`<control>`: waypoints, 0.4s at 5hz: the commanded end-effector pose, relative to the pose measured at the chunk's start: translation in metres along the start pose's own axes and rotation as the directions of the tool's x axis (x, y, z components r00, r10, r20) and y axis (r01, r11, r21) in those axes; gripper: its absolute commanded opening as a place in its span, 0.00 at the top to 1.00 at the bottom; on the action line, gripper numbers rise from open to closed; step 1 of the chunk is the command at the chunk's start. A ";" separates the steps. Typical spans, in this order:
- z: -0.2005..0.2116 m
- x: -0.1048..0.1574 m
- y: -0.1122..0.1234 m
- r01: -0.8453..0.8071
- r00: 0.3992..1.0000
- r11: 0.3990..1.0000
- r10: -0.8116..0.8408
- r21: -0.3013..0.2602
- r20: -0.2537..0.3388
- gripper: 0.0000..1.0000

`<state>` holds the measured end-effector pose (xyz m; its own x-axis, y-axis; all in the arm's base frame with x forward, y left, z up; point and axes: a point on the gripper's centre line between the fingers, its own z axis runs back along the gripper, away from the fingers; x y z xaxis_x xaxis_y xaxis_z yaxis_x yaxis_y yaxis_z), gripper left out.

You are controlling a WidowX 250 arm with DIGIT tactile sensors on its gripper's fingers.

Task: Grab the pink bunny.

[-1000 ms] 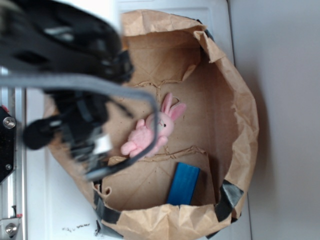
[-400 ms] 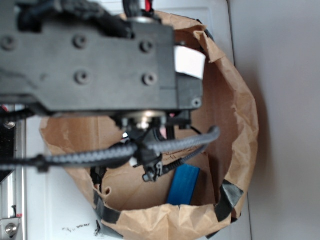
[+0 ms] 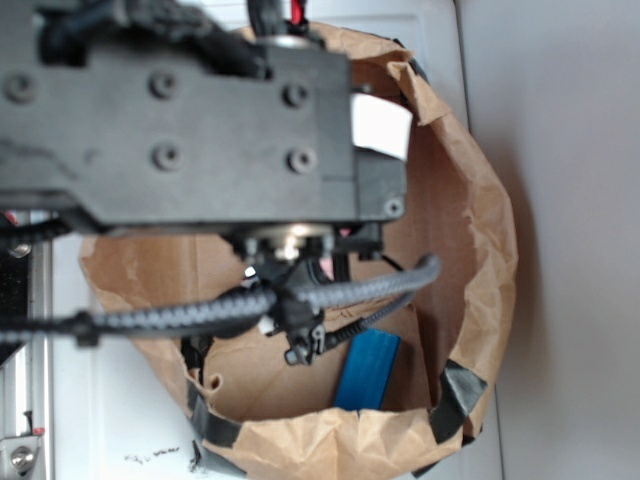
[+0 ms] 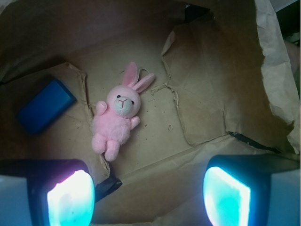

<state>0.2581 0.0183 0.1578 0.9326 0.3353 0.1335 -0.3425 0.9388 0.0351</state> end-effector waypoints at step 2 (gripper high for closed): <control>-0.034 0.011 -0.006 -0.142 0.980 0.989 0.136 0.030 0.146 0.00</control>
<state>0.2714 0.0183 0.1112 0.8590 0.4537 0.2373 -0.4796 0.8753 0.0623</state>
